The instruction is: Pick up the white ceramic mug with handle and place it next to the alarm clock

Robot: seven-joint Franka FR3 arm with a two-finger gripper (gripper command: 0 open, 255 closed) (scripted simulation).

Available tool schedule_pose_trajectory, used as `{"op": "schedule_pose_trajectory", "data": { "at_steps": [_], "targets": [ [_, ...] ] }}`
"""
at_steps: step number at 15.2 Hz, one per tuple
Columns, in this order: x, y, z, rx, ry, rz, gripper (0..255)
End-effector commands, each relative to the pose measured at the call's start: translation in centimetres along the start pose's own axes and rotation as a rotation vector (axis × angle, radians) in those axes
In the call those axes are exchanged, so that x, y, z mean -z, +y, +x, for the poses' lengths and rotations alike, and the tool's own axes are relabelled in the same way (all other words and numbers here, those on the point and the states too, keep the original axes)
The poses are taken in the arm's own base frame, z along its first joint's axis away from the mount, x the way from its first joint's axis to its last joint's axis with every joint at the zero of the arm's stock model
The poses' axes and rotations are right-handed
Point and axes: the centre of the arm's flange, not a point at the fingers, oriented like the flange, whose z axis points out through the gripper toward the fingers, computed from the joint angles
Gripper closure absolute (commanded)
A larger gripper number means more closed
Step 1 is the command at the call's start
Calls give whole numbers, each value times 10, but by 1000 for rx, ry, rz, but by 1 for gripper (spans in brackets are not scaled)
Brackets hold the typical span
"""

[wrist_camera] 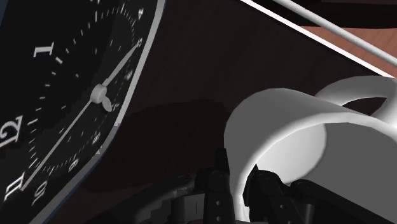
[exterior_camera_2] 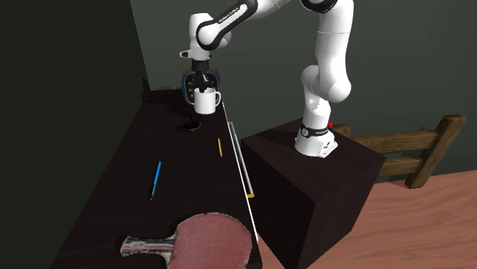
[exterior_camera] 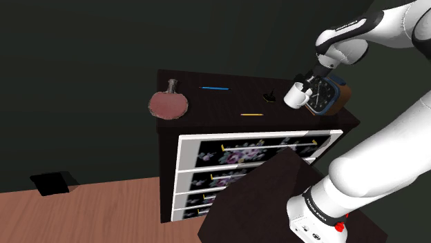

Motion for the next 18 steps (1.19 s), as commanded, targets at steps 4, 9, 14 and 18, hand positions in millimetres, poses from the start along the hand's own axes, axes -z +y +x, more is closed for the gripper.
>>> {"op": "schedule_pose_trajectory", "data": {
  "at_steps": [4, 9, 14, 18],
  "targets": [
    [-26, 1, -2, 0, 1, -1, 255],
    [-37, 1, -3, 0, 1, -1, 255],
    [-37, 1, -3, 0, 1, -1, 0],
    [-37, 1, -3, 0, 1, -1, 0]
  ]
}}
